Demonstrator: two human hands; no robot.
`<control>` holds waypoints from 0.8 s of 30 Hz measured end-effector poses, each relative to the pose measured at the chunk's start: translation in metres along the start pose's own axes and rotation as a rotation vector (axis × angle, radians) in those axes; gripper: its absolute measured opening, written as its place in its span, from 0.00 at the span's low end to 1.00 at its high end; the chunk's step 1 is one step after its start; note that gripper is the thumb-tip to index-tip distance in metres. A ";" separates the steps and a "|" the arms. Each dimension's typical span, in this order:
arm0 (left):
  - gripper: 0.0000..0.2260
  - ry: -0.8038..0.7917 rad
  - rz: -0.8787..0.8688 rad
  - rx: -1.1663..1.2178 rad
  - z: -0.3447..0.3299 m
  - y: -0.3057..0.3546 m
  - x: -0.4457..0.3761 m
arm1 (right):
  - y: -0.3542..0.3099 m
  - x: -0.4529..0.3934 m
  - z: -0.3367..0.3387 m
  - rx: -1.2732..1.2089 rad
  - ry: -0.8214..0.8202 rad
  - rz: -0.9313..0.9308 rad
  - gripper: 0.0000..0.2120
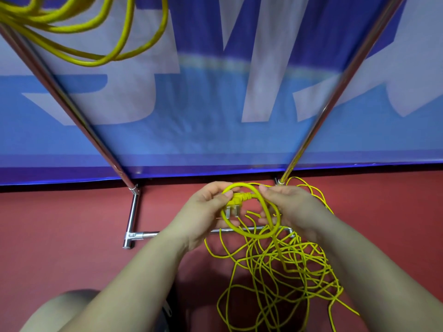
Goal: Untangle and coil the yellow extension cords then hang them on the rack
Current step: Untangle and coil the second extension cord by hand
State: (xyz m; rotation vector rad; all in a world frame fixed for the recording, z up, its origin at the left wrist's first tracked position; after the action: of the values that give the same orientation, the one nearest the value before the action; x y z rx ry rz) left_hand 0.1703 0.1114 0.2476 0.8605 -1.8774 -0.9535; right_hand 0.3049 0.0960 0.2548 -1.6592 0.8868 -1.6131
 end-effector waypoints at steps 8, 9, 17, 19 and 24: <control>0.09 0.074 0.022 -0.001 0.006 -0.002 -0.002 | 0.000 -0.003 0.018 -0.021 0.152 0.042 0.07; 0.09 0.109 0.017 0.006 0.011 -0.001 -0.002 | 0.000 -0.003 0.023 -0.055 0.192 0.049 0.07; 0.16 0.470 0.222 0.094 0.061 -0.030 0.002 | 0.000 -0.005 0.034 -0.217 0.237 0.090 0.02; 0.23 0.524 0.225 -0.112 0.069 -0.030 0.003 | -0.006 -0.005 0.031 -0.153 0.233 0.159 0.03; 0.29 0.440 -0.321 -0.773 0.035 0.027 0.010 | -0.024 -0.004 0.018 0.231 0.210 0.341 0.05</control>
State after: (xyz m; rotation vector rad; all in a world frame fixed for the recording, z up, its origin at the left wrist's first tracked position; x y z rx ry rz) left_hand 0.1297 0.1252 0.2619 0.8007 -0.8882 -1.4124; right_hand 0.3239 0.1128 0.2713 -1.1273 0.9851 -1.5980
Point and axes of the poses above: each hand's wrist, its own x-axis away from the middle knuckle, its own z-axis out of the back of the hand, y = z × x, the point moved 9 cm from there along -x, towards the middle knuckle, and after that the axes turned 1 degree about -x, right-handed, at the moved point
